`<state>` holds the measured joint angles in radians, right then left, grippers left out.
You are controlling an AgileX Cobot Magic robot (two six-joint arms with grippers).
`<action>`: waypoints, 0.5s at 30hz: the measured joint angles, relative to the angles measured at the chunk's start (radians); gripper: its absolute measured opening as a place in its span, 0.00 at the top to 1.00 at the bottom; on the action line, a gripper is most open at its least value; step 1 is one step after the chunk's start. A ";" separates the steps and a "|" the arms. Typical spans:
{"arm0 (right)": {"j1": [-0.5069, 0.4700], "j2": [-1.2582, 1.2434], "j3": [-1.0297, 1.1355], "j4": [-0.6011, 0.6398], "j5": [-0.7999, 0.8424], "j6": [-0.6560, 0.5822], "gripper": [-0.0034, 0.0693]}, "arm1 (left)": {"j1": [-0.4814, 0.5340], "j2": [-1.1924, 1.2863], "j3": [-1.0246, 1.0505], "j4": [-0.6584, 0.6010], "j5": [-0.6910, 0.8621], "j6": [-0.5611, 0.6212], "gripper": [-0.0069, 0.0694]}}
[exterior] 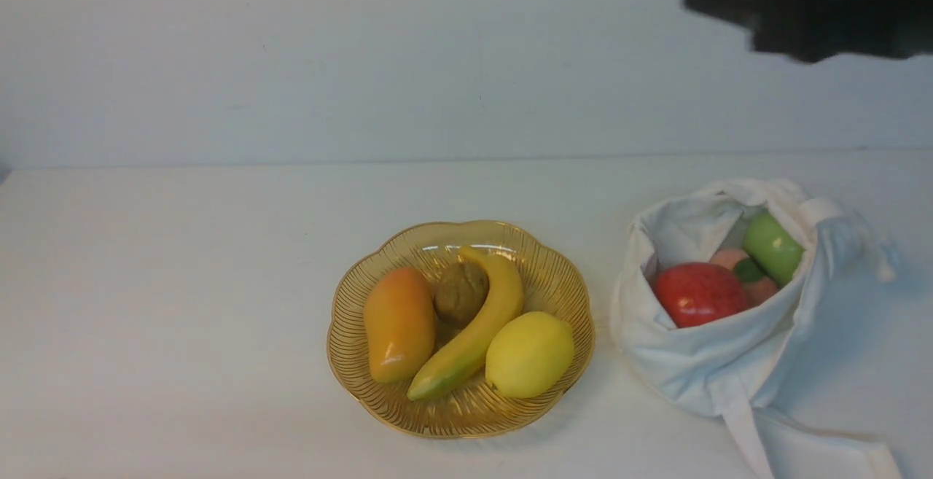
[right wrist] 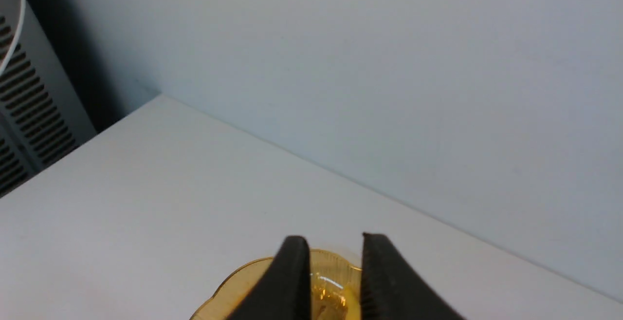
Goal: Take the fruit out of the cloth bag on the white table and place them on a plate.
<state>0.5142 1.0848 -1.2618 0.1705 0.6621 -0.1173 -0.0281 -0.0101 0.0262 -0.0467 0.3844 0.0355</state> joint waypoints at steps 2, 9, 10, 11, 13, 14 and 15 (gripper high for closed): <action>0.000 -0.149 0.025 -0.142 0.059 0.131 0.94 | 0.000 0.000 0.000 0.000 0.000 0.000 0.92; 0.000 -0.441 0.168 -0.377 0.092 0.322 0.97 | 0.000 0.000 0.000 0.000 0.000 0.000 0.92; 0.000 -0.484 0.195 -0.396 0.093 0.342 0.97 | 0.000 0.000 0.000 0.000 0.000 0.000 0.92; 0.000 -0.525 0.220 -0.409 0.095 0.359 0.97 | 0.000 0.000 0.000 0.000 0.000 0.000 0.92; 0.000 -0.577 0.254 -0.420 0.095 0.378 0.97 | 0.000 0.000 0.000 0.000 0.000 0.000 0.92; 0.000 -0.624 0.285 -0.425 0.095 0.391 0.97 | 0.000 0.000 0.000 0.000 0.000 0.000 0.92; 0.000 -0.658 0.308 -0.427 0.095 0.394 0.97 | 0.000 0.000 0.000 0.000 0.000 0.000 0.92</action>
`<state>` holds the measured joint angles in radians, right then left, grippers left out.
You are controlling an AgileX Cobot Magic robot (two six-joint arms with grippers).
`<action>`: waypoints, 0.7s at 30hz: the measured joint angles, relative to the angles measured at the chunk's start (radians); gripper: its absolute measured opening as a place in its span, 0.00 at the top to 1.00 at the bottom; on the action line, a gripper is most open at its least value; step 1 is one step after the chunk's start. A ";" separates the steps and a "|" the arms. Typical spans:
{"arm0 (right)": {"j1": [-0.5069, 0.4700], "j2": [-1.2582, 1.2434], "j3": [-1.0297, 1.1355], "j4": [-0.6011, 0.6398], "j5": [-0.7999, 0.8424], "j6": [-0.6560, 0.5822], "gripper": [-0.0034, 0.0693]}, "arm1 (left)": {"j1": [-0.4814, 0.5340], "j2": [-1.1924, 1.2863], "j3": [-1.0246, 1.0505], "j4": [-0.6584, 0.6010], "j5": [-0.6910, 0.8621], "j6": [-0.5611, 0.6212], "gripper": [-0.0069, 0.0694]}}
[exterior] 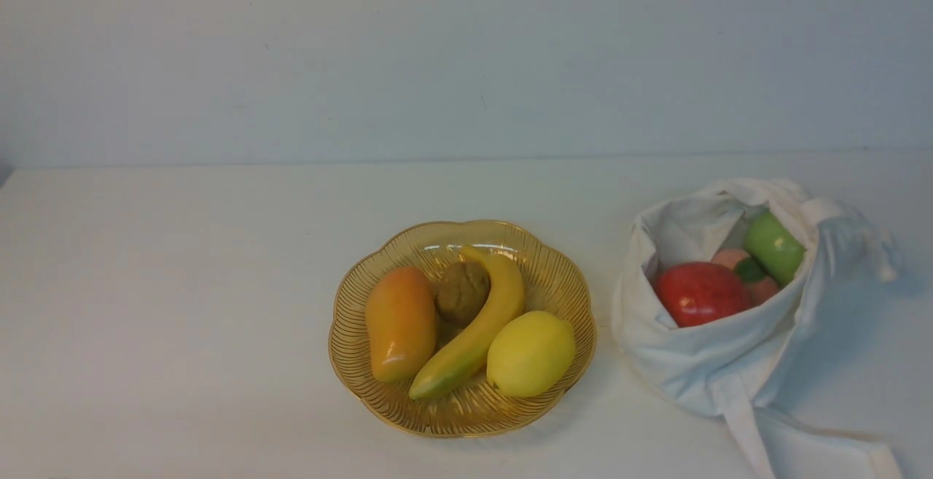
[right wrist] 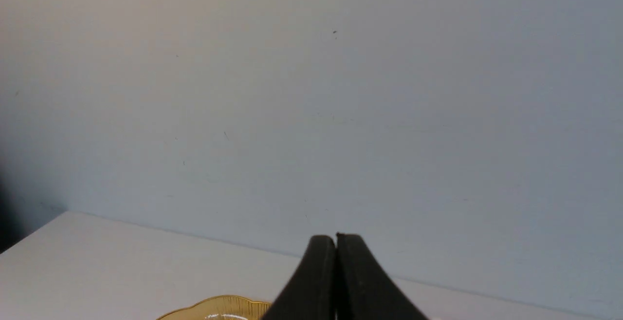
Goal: Take the fruit out of the cloth bag on the white table and place them on a plate.
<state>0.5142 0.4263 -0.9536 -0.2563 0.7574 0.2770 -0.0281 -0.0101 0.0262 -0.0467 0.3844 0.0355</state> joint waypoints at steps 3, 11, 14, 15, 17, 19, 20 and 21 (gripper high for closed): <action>0.000 -0.053 0.040 0.000 -0.007 0.001 0.97 | 0.000 0.000 0.000 0.000 0.000 0.000 0.92; 0.000 -0.114 0.075 0.066 -0.039 0.004 0.97 | 0.000 0.000 0.000 0.000 0.000 0.000 0.92; 0.000 -0.114 0.076 0.075 -0.039 0.004 0.97 | 0.000 0.000 0.000 0.000 0.000 0.000 0.92; 0.000 -0.114 0.076 0.075 -0.039 0.004 0.97 | 0.000 0.000 0.000 0.000 0.000 0.000 0.92; 0.000 -0.114 0.076 0.076 -0.039 0.004 0.97 | 0.000 0.000 0.000 0.000 0.000 0.000 0.92; 0.000 -0.114 0.076 0.076 -0.039 0.004 0.97 | 0.000 0.000 0.000 0.000 0.000 0.000 0.92; 0.000 -0.114 0.076 0.077 -0.039 0.004 0.97 | 0.000 0.000 0.000 0.000 0.000 0.000 0.92; 0.000 -0.114 0.076 0.077 -0.039 0.004 0.97 | 0.000 0.000 0.000 0.000 0.000 0.000 0.92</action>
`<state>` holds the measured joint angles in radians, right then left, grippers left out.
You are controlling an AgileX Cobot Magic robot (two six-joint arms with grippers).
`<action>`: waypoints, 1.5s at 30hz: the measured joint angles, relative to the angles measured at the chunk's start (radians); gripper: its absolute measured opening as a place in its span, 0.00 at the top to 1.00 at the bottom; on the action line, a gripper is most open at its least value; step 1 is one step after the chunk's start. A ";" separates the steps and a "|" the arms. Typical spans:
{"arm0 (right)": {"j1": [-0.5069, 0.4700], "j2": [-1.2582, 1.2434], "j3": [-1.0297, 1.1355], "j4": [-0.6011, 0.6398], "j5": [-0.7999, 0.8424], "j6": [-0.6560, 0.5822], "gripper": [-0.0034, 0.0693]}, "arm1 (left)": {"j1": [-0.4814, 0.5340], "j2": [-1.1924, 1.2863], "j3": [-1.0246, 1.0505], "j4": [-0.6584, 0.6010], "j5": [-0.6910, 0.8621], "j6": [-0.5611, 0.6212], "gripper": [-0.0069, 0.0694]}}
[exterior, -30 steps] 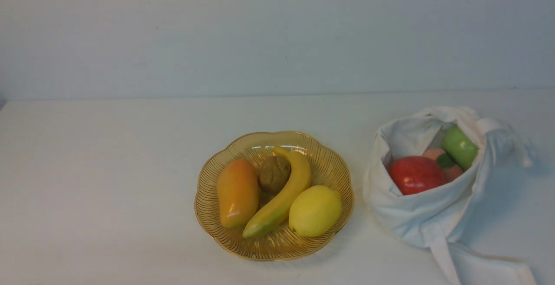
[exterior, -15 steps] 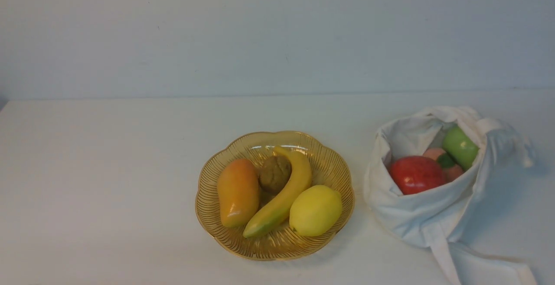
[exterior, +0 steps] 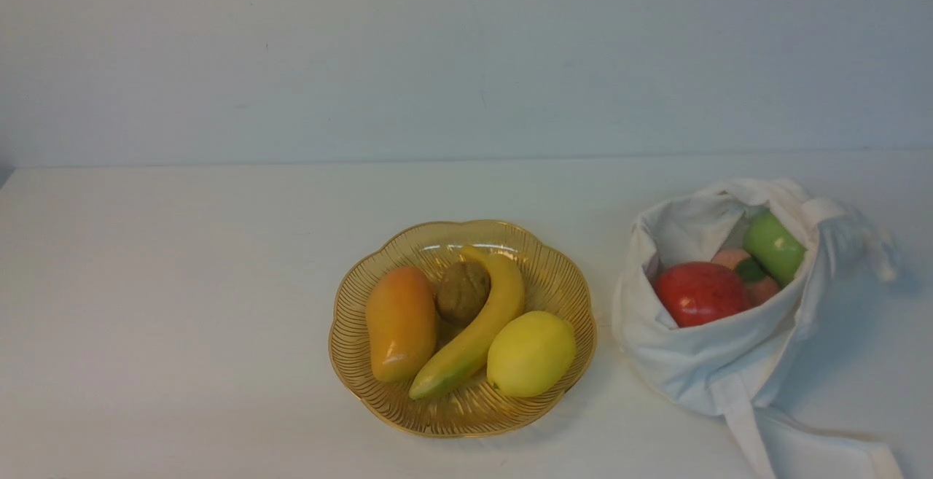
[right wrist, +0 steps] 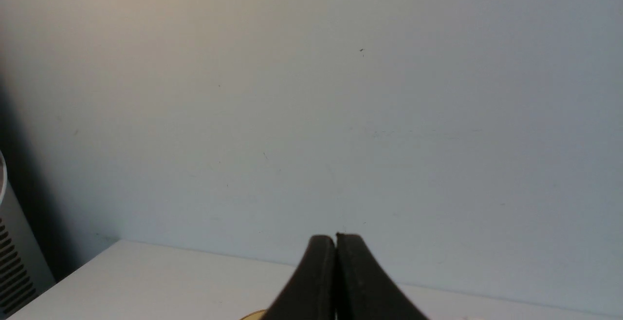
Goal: Take the fruit out of the cloth bag on the white table and place them on a plate.
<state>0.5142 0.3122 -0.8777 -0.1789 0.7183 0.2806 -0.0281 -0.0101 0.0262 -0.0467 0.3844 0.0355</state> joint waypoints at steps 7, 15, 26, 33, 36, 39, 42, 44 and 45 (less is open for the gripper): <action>0.000 0.000 0.003 0.028 -0.018 -0.008 0.97 | 0.000 0.000 0.000 0.000 0.000 0.000 0.92; 0.000 0.000 0.076 0.207 -0.170 -0.281 0.97 | 0.000 0.000 0.000 0.000 0.000 0.000 0.92; -0.123 -0.059 0.249 0.254 -0.214 -0.386 0.97 | 0.000 0.000 0.000 0.000 0.000 0.000 0.92; -0.331 -0.165 0.475 0.164 -0.217 -0.387 0.97 | 0.000 0.000 0.000 0.000 0.000 0.000 0.92; -0.401 -0.232 0.648 0.134 -0.221 -0.387 0.97 | 0.000 0.000 0.000 0.000 0.000 0.000 0.92; -0.435 -0.294 0.808 0.132 -0.275 -0.367 0.97 | 0.000 0.000 0.000 0.000 0.000 0.000 0.92; -0.452 -0.319 0.893 0.132 -0.323 -0.348 0.97 | 0.000 0.000 0.000 0.000 0.000 0.000 0.92; -0.468 -0.320 0.897 0.132 -0.326 -0.320 0.97 | 0.000 0.000 0.000 0.000 0.000 0.000 0.92; -0.477 -0.320 0.897 0.132 -0.326 -0.307 0.97 | 0.000 0.000 0.000 0.000 0.000 0.000 0.92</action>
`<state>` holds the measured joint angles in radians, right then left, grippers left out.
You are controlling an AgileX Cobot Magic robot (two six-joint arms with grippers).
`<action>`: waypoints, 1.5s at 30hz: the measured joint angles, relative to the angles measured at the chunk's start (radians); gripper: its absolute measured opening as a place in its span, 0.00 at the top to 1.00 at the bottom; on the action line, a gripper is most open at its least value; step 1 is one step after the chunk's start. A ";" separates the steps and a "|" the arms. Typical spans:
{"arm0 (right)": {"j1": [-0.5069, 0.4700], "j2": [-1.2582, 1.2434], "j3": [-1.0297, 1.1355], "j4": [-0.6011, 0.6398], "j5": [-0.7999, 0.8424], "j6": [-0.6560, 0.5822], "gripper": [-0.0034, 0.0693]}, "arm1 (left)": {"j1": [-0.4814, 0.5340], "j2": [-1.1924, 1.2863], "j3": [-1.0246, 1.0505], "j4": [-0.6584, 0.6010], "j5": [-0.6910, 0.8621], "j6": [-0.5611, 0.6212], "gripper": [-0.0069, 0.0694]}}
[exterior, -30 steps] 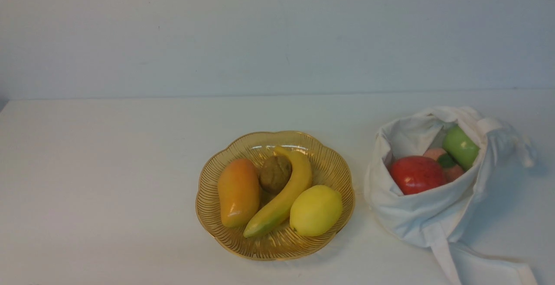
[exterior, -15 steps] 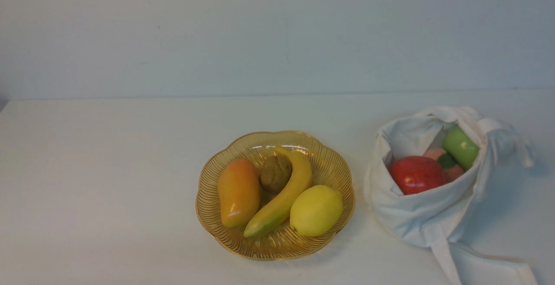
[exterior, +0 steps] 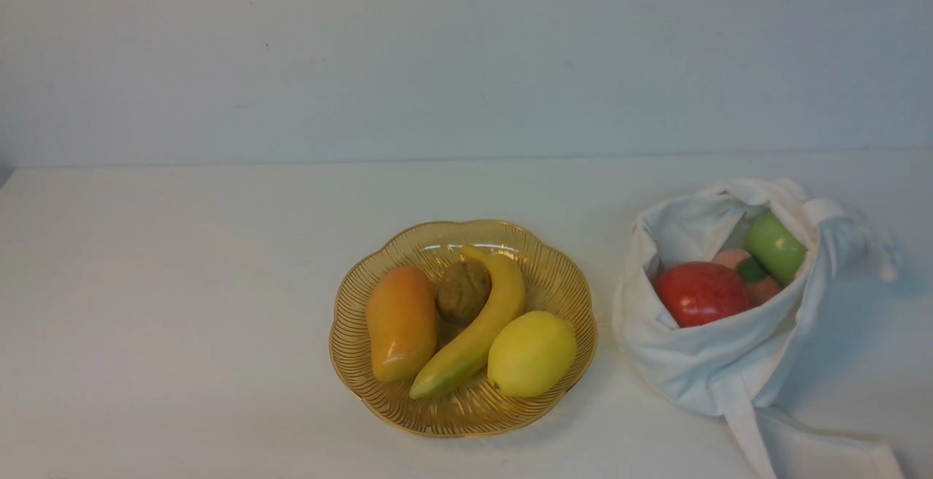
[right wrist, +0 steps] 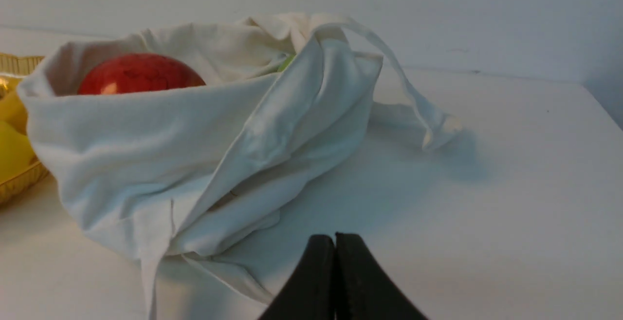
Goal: Take the fruit out of the cloth bag on the white table and place them on a plate.
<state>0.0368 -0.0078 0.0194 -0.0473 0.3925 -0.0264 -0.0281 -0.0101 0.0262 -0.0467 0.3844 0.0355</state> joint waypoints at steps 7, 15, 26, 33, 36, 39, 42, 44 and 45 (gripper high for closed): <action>-0.006 0.000 0.000 0.000 0.000 0.026 0.97 | 0.000 0.000 0.000 0.000 0.000 0.000 0.92; -0.009 0.000 0.000 0.000 0.000 0.026 0.97 | 0.000 0.000 0.000 0.000 0.000 0.000 0.92; -0.009 0.000 0.000 0.000 0.000 0.026 0.97 | 0.000 0.000 0.000 0.000 0.000 0.000 0.92; -0.009 0.000 0.000 0.000 0.000 0.026 0.97 | 0.000 0.000 0.000 0.000 0.000 0.000 0.92; -0.009 0.000 0.000 0.000 0.000 0.026 0.97 | 0.000 0.000 0.000 0.000 0.000 0.001 0.92; -0.009 0.000 0.000 0.000 0.000 0.026 0.97 | 0.000 0.000 0.000 0.000 0.000 0.001 0.92; -0.009 0.000 0.000 0.000 0.000 0.026 0.97 | 0.000 0.000 0.000 0.000 0.000 0.001 0.92; -0.009 0.000 0.000 0.000 0.000 0.026 0.97 | 0.000 0.000 0.000 0.000 0.000 0.001 0.92; -0.009 0.000 0.000 0.000 0.000 0.026 0.97 | 0.000 0.000 0.000 0.000 0.000 0.001 0.92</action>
<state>0.0279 -0.0078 0.0194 -0.0473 0.3925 0.0000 -0.0281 -0.0101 0.0262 -0.0467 0.3844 0.0364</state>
